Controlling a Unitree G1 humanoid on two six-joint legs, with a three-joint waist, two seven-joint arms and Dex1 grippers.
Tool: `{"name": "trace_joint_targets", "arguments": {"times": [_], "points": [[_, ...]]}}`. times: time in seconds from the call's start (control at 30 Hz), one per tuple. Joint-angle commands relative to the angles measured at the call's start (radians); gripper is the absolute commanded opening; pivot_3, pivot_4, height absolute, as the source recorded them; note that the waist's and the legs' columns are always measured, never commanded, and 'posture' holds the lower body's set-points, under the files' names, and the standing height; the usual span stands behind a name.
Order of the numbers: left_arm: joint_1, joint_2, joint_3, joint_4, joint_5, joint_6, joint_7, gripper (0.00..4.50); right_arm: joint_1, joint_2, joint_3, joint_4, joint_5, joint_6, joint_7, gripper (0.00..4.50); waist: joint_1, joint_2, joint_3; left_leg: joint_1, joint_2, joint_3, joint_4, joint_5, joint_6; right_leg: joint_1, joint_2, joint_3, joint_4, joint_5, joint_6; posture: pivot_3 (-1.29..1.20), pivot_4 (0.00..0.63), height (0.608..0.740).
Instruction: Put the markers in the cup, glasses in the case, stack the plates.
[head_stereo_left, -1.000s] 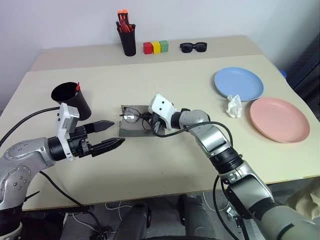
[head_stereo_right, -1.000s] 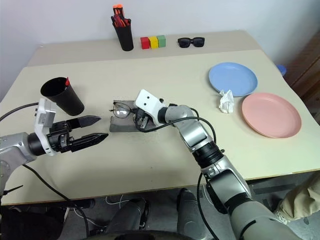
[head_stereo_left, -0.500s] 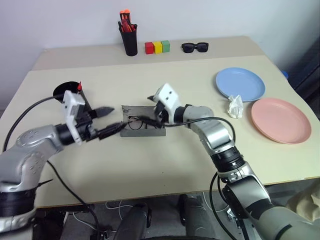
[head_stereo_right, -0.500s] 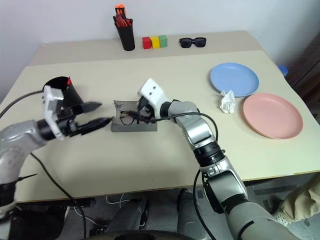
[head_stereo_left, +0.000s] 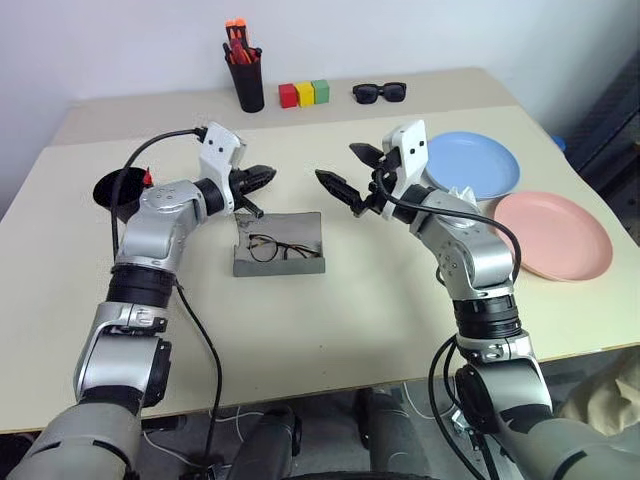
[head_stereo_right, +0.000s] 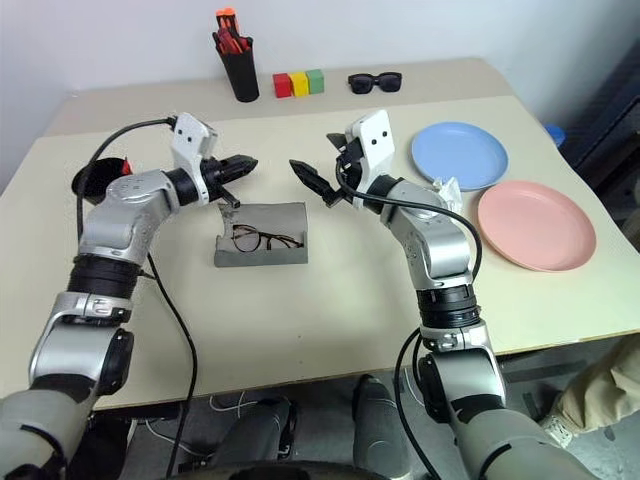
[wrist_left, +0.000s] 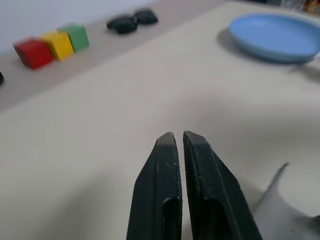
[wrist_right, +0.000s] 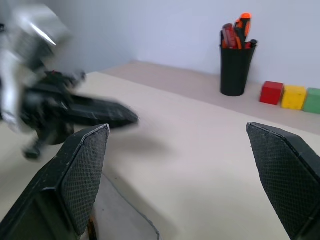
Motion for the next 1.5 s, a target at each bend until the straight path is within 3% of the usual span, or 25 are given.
{"name": "trace_joint_targets", "arguments": {"times": [0.03, 0.33, 0.57, 0.8, 0.93, 1.07, 1.23, 1.37, 1.5], "points": [[-0.072, 0.005, -0.043, 0.077, 0.054, 0.034, -0.055, 0.05, 0.004, 0.006, -0.003, -0.067, 0.018, -0.014, -0.023, 4.50, 0.000, 0.000, 0.000, 0.000, 0.000, 0.000, 0.000, 0.000, 0.000, 0.000, 0.000, 0.000, 0.000, 0.000, 0.000, 0.00, 0.150, 0.740], [-0.094, 0.045, -0.120, 0.064, 0.102, 0.204, -0.226, 0.05, 0.019, -0.001, 0.006, -0.086, 0.025, -0.014, -0.040, 4.50, -0.001, 0.000, 0.000, 0.000, 0.000, 0.000, 0.000, 0.000, 0.000, 0.000, 0.000, 0.000, 0.001, 0.000, 0.000, 0.00, 0.150, 0.740], [-0.023, 0.116, -0.159, -0.263, 0.074, 0.427, -0.304, 0.05, 0.005, -0.005, 0.011, -0.068, 0.017, -0.029, -0.047, 4.50, -0.002, 0.000, 0.000, -0.001, 0.001, 0.000, 0.000, 0.000, 0.000, -0.001, 0.000, 0.001, 0.004, 0.000, 0.000, 0.00, 0.150, 0.740], [0.130, 0.158, -0.131, -0.528, 0.039, 0.576, -0.251, 0.05, -0.003, -0.016, 0.008, -0.048, 0.014, -0.042, -0.047, 4.50, -0.001, 0.000, 0.000, 0.000, 0.001, 0.000, 0.000, 0.000, 0.000, -0.001, 0.000, 0.001, 0.004, 0.000, 0.000, 0.00, 0.150, 0.740], [0.204, 0.174, -0.105, -0.616, 0.013, 0.587, -0.220, 0.05, -0.007, -0.025, 0.010, -0.035, 0.007, -0.054, -0.046, 4.50, 0.000, 0.000, 0.000, 0.000, 0.001, 0.000, 0.001, 0.000, 0.000, -0.001, 0.000, 0.002, 0.003, 0.000, 0.000, 0.00, 0.150, 0.740], [0.190, 0.083, 0.041, -0.573, -0.028, 0.392, -0.127, 0.05, -0.016, -0.034, 0.004, -0.014, -0.006, -0.082, -0.057, 4.50, 0.005, 0.000, 0.000, 0.000, 0.001, 0.000, 0.001, 0.000, 0.000, -0.001, 0.000, 0.002, 0.003, 0.000, 0.000, 0.00, 0.150, 0.740], [0.203, 0.054, 0.166, -0.581, -0.146, 0.295, -0.168, 2.22, -0.017, -0.118, -0.027, 0.029, -0.040, -0.086, -0.064, 4.50, 0.006, 0.000, 0.000, 0.000, 0.001, 0.000, 0.001, 0.000, 0.000, -0.001, -0.001, 0.002, 0.002, 0.000, 0.000, 0.00, 0.150, 0.740], [0.224, 0.074, 0.212, -0.580, -0.229, 0.275, -0.231, 4.28, 0.014, -0.229, -0.071, 0.003, -0.028, -0.035, -0.047, 4.50, 0.007, 0.000, 0.000, 0.000, 0.001, 0.001, 0.001, 0.000, 0.000, -0.001, -0.001, 0.002, 0.002, 0.000, 0.000, 0.00, 0.150, 0.740], [0.242, 0.087, 0.245, -0.559, -0.304, 0.241, -0.308, 4.44, 0.128, -0.450, -0.119, -0.028, -0.044, 0.064, 0.030, 4.50, 0.024, 0.000, 0.000, 0.000, 0.001, 0.002, 0.001, -0.001, 0.002, 0.000, -0.001, 0.002, 0.000, 0.000, 0.000, 0.00, 0.150, 0.740]]}}
